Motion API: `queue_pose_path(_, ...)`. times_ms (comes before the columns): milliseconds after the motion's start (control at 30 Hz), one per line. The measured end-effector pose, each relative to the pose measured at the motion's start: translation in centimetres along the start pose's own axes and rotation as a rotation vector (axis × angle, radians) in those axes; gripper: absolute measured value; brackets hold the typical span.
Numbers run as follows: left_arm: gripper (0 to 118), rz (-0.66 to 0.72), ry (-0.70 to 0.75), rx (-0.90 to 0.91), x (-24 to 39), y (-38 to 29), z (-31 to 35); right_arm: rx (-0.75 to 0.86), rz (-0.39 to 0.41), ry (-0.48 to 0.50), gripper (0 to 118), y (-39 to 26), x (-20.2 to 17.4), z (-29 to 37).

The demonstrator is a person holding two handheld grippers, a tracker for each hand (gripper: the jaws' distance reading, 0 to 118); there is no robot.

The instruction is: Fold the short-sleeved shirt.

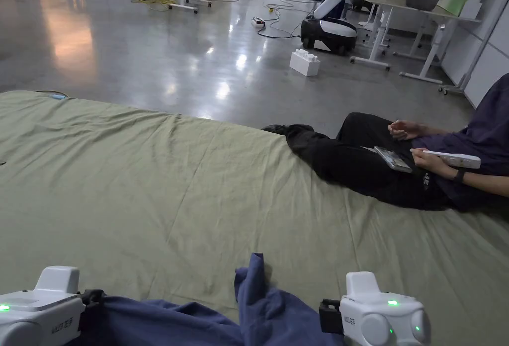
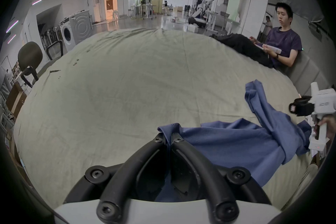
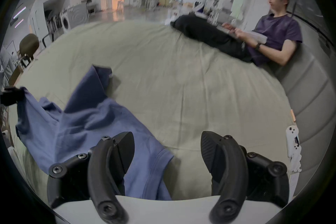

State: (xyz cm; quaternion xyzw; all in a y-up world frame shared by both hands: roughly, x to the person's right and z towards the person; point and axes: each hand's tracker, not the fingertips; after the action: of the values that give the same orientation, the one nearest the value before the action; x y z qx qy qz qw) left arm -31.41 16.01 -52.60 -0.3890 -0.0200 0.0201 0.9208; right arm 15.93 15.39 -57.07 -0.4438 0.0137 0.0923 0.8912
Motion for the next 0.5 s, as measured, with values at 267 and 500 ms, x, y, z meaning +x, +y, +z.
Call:
queue_pose_path(267,4,0.032,-0.003,0.029,-0.1,-0.1,1.0,-0.153,0.065,0.061,26,-1.3,-1.5,-4.6)
queue_pose_path(500,4,0.034,-0.005,0.042,0.2,0.1,1.9,-0.034,0.028,0.022,6,-0.7,-1.7,-1.2)
